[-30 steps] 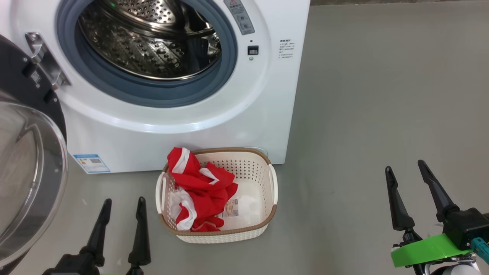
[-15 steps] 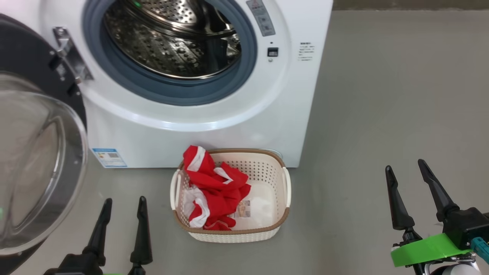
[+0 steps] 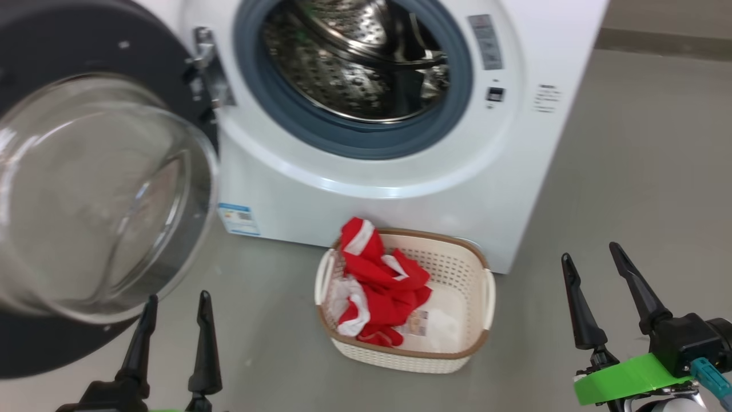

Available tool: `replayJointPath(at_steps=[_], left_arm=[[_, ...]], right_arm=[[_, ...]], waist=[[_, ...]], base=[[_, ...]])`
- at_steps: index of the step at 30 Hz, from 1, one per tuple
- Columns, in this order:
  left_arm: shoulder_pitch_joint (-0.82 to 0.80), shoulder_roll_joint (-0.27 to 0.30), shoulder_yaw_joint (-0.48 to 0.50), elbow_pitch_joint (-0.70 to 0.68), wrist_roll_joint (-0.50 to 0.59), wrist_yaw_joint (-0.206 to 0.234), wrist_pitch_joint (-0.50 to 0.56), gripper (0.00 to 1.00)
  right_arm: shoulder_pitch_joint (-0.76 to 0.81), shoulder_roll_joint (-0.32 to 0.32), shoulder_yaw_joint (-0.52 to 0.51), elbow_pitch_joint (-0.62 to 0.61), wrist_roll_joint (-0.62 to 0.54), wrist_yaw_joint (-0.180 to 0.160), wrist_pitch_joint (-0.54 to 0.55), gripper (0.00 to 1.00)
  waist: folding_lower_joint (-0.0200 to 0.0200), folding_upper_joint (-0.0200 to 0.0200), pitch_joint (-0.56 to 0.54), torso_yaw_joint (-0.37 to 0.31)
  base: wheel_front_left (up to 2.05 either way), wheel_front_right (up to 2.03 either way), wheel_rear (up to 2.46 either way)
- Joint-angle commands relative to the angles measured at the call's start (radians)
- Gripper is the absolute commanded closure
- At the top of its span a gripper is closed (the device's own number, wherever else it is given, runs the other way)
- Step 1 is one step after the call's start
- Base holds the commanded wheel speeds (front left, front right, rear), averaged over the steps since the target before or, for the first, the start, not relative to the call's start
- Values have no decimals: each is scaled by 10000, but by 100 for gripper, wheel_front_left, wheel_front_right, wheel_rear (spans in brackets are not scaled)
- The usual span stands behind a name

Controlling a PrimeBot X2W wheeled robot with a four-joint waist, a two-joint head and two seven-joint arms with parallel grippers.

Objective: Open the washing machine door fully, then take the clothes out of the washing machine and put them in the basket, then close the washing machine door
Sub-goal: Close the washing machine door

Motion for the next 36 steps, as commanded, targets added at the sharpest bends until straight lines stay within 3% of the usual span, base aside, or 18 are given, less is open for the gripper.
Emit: replayJointPath(at_steps=[1, 17, 36], left_arm=[[-86, 196, 381, -343, 107, 99, 49, 0], [221, 295, 367, -959, 397, 643, 481, 0], [675, 298, 718, -1522, 326, 1174, 378, 0]], right_arm=[[-161, -104, 281, -243, 12, 46, -63, 0], [-48, -104, 754, -374, 102, 46, -63, 0], [-611, -104, 1493, -89, 112, 46, -63, 0]], waist=[[0, -1, -249, 815], [0, -1, -556, 2842], [0, -1, -308, 3071]], base=[[0, 0, 0], [0, 0, 0], [0, 0, 0]])
